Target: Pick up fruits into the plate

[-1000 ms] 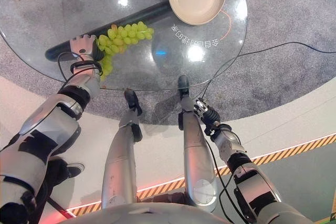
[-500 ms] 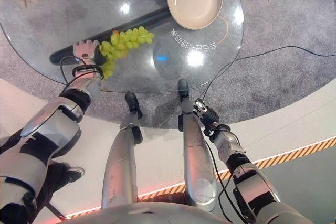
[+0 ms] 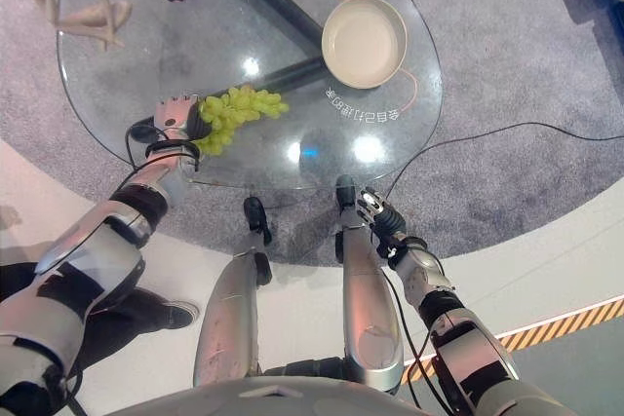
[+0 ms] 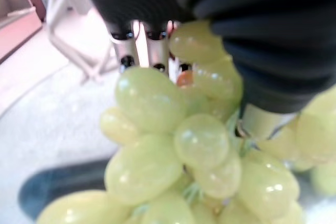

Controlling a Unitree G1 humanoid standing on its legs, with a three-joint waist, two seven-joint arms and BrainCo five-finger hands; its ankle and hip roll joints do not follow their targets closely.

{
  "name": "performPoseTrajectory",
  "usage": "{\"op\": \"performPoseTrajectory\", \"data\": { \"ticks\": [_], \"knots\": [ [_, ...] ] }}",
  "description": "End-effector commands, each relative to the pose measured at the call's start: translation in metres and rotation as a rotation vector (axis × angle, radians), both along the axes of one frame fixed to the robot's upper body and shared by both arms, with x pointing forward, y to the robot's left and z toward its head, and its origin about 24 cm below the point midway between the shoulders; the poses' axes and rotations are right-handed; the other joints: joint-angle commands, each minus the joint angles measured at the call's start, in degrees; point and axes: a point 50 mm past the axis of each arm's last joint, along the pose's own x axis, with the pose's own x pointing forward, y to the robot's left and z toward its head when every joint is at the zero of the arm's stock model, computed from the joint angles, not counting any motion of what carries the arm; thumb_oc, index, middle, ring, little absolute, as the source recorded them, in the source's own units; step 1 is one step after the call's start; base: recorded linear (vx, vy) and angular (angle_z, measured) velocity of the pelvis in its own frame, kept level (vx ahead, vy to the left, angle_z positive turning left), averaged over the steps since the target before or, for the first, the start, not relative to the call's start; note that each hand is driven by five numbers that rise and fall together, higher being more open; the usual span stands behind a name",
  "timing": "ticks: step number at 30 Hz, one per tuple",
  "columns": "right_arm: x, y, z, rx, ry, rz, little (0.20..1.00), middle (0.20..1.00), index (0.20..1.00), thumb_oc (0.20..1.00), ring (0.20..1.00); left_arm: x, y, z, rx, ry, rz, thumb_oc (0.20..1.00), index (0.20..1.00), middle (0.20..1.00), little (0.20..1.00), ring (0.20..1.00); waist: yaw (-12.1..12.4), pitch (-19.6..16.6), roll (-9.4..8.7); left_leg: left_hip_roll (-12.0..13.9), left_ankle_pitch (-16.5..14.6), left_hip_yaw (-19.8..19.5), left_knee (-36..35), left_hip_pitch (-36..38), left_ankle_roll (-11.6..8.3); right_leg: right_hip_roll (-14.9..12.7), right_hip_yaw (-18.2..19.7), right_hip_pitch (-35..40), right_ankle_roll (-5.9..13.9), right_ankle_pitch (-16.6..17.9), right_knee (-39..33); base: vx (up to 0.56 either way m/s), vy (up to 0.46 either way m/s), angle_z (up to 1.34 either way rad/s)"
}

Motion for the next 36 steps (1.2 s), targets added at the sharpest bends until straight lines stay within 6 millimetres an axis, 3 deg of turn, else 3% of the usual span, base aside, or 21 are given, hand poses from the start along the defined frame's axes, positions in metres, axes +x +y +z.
{"op": "performPoseTrajectory", "data": {
  "ticks": [1,7,16,25,31,32,36],
  "knots": [
    [-0.009,-0.009,0.008,0.038,-0.094,-0.020,1.000,1.000,1.000,1.000,1.000,-0.003,0.026,0.027,-0.018,-0.128,0.054,0.200,0.200,0.200,0.200,0.200,0.22,0.58,2.96,-4.77,-4.50,-1.44,-0.60,3.23,2.42,4.89,-3.08,2.49,-1.78,-5.16,2.62,0.04,0.023,0.03],
    [-0.010,-0.008,0.017,0.063,-0.152,-0.029,1.000,1.000,1.000,1.000,1.000,-0.008,0.031,0.032,-0.007,-0.166,0.037,0.200,0.200,0.200,0.200,0.200,0.62,0.39,2.94,-4.76,-4.98,-1.36,-1.49,7.26,2.53,4.01,-3.52,6.74,-1.52,-5.46,1.66,0.04,0.021,0.04],
    [-0.015,-0.006,0.028,0.023,-0.207,0.006,1.000,1.000,1.000,1.000,1.000,-0.018,0.034,0.035,-0.002,-0.188,-0.016,0.200,0.200,0.200,0.200,0.200,0.97,-2.84,3.07,-4.40,-5.05,-0.79,-4.10,11.37,2.18,2.84,-4.06,11.63,-0.90,-4.79,-2.37,0.05,0.021,0.03],
    [-0.014,-0.016,0.083,-0.085,-0.454,0.161,1.000,1.000,1.000,1.000,1.000,-0.039,0.032,0.062,0.205,-0.178,-0.209,0.200,0.200,0.200,0.200,0.200,2.43,-7.97,2.33,-4.70,-5.80,-1.18,-7.03,17.71,1.93,1.47,-5.56,20.55,0.12,-4.62,-7.78,0.08,-0.020,0.07],
    [-0.010,-0.043,0.126,-0.318,-0.586,0.254,1.000,1.000,1.000,1.000,1.000,-0.055,0.028,0.085,0.351,-0.162,-0.339,0.200,0.200,0.200,0.200,0.200,3.75,-12.03,2.15,-5.09,-6.42,-1.92,-8.11,21.41,1.93,0.84,-7.07,25.55,0.53,-4.82,-9.89,0.12,-0.011,0.12],
    [-0.009,-0.050,0.144,-0.418,-0.623,0.304,1.000,1.000,1.000,1.000,1.000,-0.060,0.023,0.094,0.399,-0.158,-0.390,0.200,0.200,0.200,0.200,0.200,4.26,-13.43,2.05,-5.23,-6.65,-2.14,-8.42,22.55,2.00,0.61,-7.58,26.97,0.72,-4.75,-10.50,0.11,0.003,0.14],
    [-0.005,-0.061,0.171,-0.569,-0.643,0.400,1.000,1.000,1.000,1.000,1.000,-0.069,0.013,0.104,0.473,-0.129,-0.494,0.200,0.200,0.200,0.200,0.200,5.31,-16.81,1.93,-5.41,-7.11,-2.58,-9.31,25.20,2.06,0.29,-8.67,30.08,0.99,-4.64,-11.99,0.14,0.001,0.18]
  ]
}}
